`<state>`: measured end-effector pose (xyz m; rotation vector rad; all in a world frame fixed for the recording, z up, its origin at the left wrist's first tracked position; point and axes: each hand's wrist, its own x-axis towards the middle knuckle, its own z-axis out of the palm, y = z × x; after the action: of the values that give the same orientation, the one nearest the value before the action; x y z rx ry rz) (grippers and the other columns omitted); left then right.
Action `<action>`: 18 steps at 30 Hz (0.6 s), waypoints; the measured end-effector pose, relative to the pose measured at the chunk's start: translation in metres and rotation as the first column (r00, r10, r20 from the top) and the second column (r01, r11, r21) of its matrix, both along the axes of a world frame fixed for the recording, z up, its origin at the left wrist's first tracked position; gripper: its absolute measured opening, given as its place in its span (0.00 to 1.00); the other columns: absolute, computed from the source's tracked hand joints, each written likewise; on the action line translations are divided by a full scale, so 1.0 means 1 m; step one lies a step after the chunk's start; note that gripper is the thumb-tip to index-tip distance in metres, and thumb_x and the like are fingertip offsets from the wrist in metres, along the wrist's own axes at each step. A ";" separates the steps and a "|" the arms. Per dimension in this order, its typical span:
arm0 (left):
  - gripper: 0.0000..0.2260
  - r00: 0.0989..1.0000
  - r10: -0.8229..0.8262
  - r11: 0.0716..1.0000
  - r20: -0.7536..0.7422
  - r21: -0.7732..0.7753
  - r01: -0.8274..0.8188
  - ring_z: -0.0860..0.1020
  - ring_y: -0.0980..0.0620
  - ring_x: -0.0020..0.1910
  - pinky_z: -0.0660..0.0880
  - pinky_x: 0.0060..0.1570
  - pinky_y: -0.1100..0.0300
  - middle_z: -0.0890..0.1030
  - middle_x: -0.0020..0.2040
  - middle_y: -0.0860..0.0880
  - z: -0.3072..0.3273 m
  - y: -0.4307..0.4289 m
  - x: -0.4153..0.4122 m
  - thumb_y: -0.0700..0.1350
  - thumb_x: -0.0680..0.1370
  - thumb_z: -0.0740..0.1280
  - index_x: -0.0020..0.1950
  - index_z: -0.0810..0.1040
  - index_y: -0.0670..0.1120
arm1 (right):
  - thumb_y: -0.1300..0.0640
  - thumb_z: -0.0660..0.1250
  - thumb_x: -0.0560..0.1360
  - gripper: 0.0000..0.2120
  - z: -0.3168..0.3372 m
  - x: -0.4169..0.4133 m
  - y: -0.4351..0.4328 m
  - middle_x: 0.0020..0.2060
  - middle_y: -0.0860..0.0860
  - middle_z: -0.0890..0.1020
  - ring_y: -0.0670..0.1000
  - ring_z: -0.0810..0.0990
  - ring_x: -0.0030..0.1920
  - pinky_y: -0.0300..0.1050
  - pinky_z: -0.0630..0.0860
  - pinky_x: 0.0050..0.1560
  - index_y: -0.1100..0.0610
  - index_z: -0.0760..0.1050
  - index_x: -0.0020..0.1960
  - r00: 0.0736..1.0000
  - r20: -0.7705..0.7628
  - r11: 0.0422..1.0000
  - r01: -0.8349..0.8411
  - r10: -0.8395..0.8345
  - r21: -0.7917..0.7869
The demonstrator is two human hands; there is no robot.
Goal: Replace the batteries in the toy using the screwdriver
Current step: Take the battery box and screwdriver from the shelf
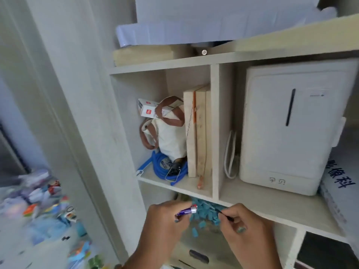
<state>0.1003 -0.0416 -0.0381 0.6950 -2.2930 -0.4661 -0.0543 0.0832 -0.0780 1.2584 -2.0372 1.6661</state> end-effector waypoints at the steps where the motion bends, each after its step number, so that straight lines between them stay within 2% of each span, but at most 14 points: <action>1: 0.10 0.998 0.056 0.998 -0.011 0.000 -0.056 0.80 0.56 0.33 0.78 0.36 0.60 0.83 0.38 0.53 -0.002 -0.005 0.021 0.47 0.68 0.67 0.49 0.80 0.54 | 0.68 0.80 0.62 0.15 -0.002 0.013 -0.012 0.25 0.42 0.80 0.41 0.78 0.27 0.24 0.70 0.32 0.51 0.80 0.33 0.999 0.003 0.999 -0.047 0.047 -0.001; 4: 0.13 0.982 0.184 0.983 -0.040 0.002 -0.184 0.80 0.62 0.33 0.77 0.36 0.66 0.83 0.42 0.60 0.002 -0.019 0.082 0.47 0.67 0.68 0.50 0.79 0.60 | 0.69 0.81 0.60 0.16 -0.004 0.052 -0.044 0.24 0.42 0.79 0.41 0.77 0.25 0.29 0.72 0.31 0.51 0.80 0.33 0.987 0.002 0.986 -0.161 0.161 0.040; 7: 0.08 0.950 0.312 0.950 -0.030 0.001 -0.312 0.80 0.58 0.32 0.78 0.34 0.60 0.83 0.37 0.55 0.005 -0.037 0.156 0.50 0.69 0.66 0.47 0.81 0.54 | 0.69 0.82 0.60 0.17 0.003 0.109 -0.085 0.23 0.42 0.78 0.40 0.77 0.25 0.25 0.70 0.31 0.50 0.79 0.33 0.960 -0.046 0.960 -0.274 0.277 0.059; 9: 0.10 0.925 0.377 0.926 -0.052 -0.003 -0.378 0.79 0.53 0.31 0.79 0.33 0.57 0.82 0.33 0.51 0.005 -0.051 0.204 0.52 0.69 0.63 0.43 0.81 0.50 | 0.69 0.81 0.61 0.17 0.009 0.151 -0.112 0.25 0.44 0.79 0.40 0.76 0.26 0.22 0.67 0.32 0.50 0.78 0.33 0.931 -0.067 0.933 -0.357 0.359 0.045; 12: 0.07 0.878 0.475 0.880 -0.061 0.010 -0.475 0.80 0.55 0.32 0.80 0.36 0.59 0.83 0.35 0.53 0.008 -0.069 0.282 0.50 0.70 0.66 0.45 0.81 0.53 | 0.69 0.80 0.63 0.17 0.011 0.222 -0.156 0.30 0.45 0.80 0.42 0.76 0.26 0.26 0.69 0.30 0.51 0.78 0.33 0.874 -0.080 0.877 -0.479 0.480 0.028; 15: 0.10 0.816 0.577 0.814 -0.046 -0.055 -0.579 0.79 0.57 0.32 0.78 0.36 0.58 0.82 0.35 0.55 0.008 -0.092 0.367 0.45 0.69 0.70 0.48 0.81 0.56 | 0.68 0.79 0.65 0.16 0.009 0.305 -0.203 0.30 0.44 0.80 0.42 0.76 0.26 0.33 0.74 0.29 0.50 0.77 0.35 0.800 -0.078 0.804 -0.592 0.595 0.056; 18: 0.09 0.742 0.669 0.738 -0.047 -0.075 -0.671 0.78 0.56 0.31 0.78 0.33 0.58 0.82 0.34 0.55 0.005 -0.114 0.456 0.44 0.69 0.72 0.47 0.81 0.54 | 0.69 0.79 0.65 0.15 0.011 0.395 -0.248 0.26 0.41 0.79 0.38 0.76 0.26 0.28 0.72 0.30 0.51 0.78 0.34 0.733 -0.072 0.736 -0.673 0.677 0.072</action>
<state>0.5562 -0.1558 -0.0327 1.3885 -1.8469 -0.0197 0.3403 -0.1645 -0.0668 2.2468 -1.6434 1.7685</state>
